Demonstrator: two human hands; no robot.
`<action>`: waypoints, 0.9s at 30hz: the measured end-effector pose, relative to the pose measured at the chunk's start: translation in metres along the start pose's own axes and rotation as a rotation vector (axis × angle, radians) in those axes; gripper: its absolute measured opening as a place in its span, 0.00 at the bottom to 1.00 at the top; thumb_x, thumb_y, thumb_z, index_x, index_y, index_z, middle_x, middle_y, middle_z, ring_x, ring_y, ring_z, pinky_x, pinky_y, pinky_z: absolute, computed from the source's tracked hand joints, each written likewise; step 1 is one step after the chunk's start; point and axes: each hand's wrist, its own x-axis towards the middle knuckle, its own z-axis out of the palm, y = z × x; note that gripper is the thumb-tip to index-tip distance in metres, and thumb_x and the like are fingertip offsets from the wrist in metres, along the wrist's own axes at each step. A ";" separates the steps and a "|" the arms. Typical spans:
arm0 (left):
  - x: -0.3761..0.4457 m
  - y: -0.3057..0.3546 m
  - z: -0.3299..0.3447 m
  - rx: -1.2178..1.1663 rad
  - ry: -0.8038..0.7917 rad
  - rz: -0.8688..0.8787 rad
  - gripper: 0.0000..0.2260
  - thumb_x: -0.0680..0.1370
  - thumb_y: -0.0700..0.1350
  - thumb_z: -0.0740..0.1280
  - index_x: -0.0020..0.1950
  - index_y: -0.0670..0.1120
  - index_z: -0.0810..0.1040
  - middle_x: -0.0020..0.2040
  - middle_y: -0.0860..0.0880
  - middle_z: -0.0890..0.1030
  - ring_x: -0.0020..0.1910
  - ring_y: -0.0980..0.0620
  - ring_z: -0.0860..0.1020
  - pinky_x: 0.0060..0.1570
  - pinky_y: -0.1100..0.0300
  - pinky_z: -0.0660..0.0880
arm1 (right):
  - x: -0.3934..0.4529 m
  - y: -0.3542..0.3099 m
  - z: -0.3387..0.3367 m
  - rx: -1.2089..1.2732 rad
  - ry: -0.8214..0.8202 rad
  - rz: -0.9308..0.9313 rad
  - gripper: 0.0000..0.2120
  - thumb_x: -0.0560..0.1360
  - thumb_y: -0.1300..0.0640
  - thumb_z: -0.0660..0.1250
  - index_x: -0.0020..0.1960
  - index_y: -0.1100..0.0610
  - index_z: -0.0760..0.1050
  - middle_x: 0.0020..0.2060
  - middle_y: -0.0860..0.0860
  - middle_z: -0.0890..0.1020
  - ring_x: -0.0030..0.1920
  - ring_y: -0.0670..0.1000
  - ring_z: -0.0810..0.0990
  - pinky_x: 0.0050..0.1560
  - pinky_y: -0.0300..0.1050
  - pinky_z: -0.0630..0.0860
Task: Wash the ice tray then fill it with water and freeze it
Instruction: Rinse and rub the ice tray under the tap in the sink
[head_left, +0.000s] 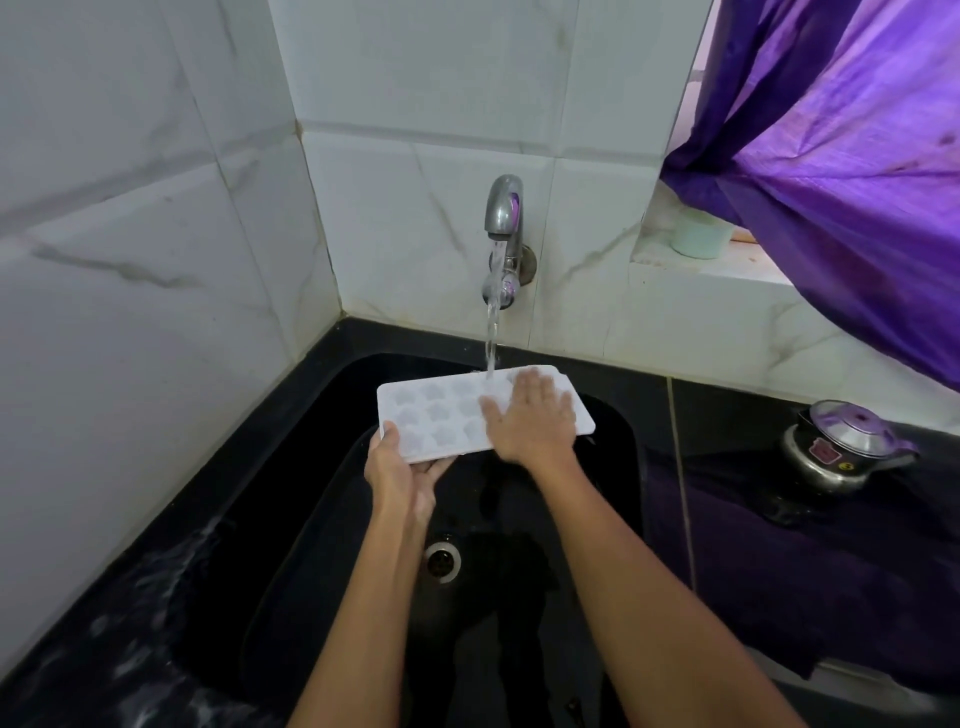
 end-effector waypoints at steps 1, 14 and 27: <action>-0.001 -0.001 0.000 0.010 0.000 -0.001 0.16 0.83 0.48 0.56 0.68 0.44 0.69 0.58 0.40 0.78 0.52 0.40 0.79 0.38 0.44 0.78 | 0.001 0.002 0.000 0.013 -0.019 0.075 0.36 0.81 0.39 0.43 0.78 0.63 0.39 0.79 0.58 0.41 0.79 0.55 0.39 0.77 0.55 0.37; 0.000 -0.010 0.000 0.062 -0.111 -0.035 0.15 0.83 0.47 0.55 0.66 0.43 0.71 0.58 0.39 0.79 0.54 0.39 0.79 0.43 0.43 0.78 | 0.001 -0.012 0.001 0.052 -0.050 -0.087 0.51 0.66 0.20 0.52 0.79 0.44 0.39 0.78 0.52 0.35 0.76 0.57 0.31 0.69 0.68 0.28; 0.000 -0.024 -0.009 -0.055 -0.104 -0.279 0.25 0.79 0.52 0.61 0.70 0.39 0.63 0.70 0.30 0.64 0.68 0.31 0.66 0.65 0.33 0.61 | 0.001 0.004 -0.013 0.286 0.143 -0.015 0.22 0.64 0.51 0.79 0.41 0.49 0.65 0.47 0.49 0.71 0.59 0.54 0.70 0.63 0.75 0.63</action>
